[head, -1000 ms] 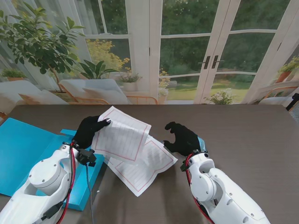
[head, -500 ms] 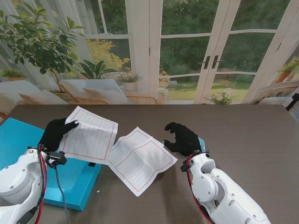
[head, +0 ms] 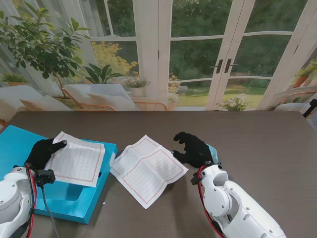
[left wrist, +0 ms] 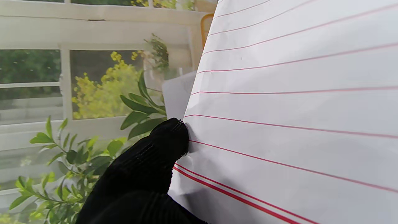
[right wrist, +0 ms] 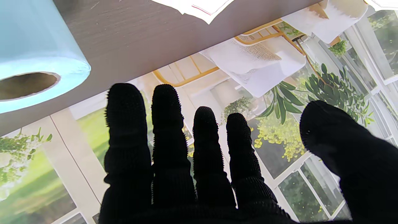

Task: Peel a label from the label roll, stick it on the side of the file box and file the documents

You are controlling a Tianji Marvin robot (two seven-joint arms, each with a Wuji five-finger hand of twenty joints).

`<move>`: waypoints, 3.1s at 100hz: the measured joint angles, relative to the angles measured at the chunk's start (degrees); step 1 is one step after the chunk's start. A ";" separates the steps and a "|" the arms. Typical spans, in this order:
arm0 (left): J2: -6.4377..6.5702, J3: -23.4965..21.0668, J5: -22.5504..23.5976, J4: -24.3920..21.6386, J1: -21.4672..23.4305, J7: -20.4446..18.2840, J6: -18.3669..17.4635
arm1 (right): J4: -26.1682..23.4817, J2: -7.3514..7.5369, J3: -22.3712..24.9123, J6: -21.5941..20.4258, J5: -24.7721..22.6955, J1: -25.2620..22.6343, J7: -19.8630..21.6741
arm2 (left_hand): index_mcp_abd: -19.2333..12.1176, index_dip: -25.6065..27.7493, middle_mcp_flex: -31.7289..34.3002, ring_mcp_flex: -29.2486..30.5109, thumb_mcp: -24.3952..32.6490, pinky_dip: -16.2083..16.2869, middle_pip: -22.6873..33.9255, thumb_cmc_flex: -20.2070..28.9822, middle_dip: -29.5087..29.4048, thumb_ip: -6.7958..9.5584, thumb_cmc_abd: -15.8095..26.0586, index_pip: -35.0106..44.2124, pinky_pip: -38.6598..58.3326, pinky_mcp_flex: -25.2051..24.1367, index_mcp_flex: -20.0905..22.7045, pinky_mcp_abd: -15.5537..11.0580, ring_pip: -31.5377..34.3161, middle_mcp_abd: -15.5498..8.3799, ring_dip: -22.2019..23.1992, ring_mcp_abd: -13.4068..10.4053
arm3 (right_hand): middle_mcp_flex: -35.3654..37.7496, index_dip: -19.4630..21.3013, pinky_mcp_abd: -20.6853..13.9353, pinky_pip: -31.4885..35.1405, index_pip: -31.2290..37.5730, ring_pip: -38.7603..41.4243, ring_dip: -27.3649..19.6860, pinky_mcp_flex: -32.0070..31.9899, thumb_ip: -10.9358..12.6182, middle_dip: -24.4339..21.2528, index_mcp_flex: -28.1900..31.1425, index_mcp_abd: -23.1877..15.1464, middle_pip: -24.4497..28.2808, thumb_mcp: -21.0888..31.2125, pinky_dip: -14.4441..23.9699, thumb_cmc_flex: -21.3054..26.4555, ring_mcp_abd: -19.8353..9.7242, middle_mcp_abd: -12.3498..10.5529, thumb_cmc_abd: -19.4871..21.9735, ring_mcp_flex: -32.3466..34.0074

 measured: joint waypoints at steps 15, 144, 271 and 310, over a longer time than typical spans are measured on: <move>0.05 0.08 3.26 1.98 -1.05 0.81 1.34 | -0.01 0.00 0.23 -0.34 0.41 -0.29 0.44 | 0.00 0.00 -0.18 -0.35 -0.23 -0.01 0.00 0.00 0.02 0.02 0.00 0.00 0.00 -0.10 -0.16 -0.36 -0.03 0.00 0.02 -0.01 | 0.65 0.00 0.01 -0.19 0.00 0.00 0.00 0.00 0.00 -0.01 0.00 0.00 -0.48 0.00 0.12 0.00 0.01 0.02 0.01 0.01; 2.80 4.09 27.09 10.32 -4.70 -1.60 12.41 | -0.03 0.23 0.43 -1.38 2.31 -0.99 2.48 | -0.35 -4.53 -7.42 -10.21 -11.62 -1.73 -4.96 5.94 -1.00 0.01 3.27 -5.37 -7.56 -9.79 -1.04 -2.97 -5.44 0.60 -0.72 0.13 | 0.65 0.00 0.05 -0.21 -0.01 -0.01 0.00 -0.01 0.00 -0.01 0.00 0.21 -0.52 0.01 1.23 -0.04 0.06 0.05 1.33 0.06; 7.92 8.37 44.83 9.82 -7.90 -15.17 14.84 | 1.71 0.02 0.16 -2.87 3.44 -0.73 1.60 | -1.12 -21.42 -36.70 -37.30 -11.28 -16.15 -17.81 -3.82 -24.14 0.02 5.05 -53.50 -60.18 -21.02 -12.60 -11.77 -34.72 -0.30 -23.20 -4.33 | 0.66 0.00 0.08 -0.21 -0.02 -0.01 0.00 -0.01 0.55 -0.01 -0.01 0.81 -0.52 -0.16 1.26 -0.04 0.12 0.06 2.90 0.49; 7.89 8.07 43.09 10.17 -8.17 -15.13 14.81 | 2.02 -0.03 0.21 -3.37 3.71 -0.70 1.54 | 0.64 -23.11 -39.05 -39.16 -11.28 -15.60 -18.84 -5.74 -25.64 0.02 5.05 -54.70 -61.55 -21.09 -16.05 -11.83 -36.32 0.73 -25.37 -4.33 | 1.38 0.00 0.09 -0.21 -0.02 -0.01 -0.01 -0.01 0.56 -0.01 -0.01 0.83 -0.82 -0.16 1.27 -0.04 0.12 0.09 2.90 0.49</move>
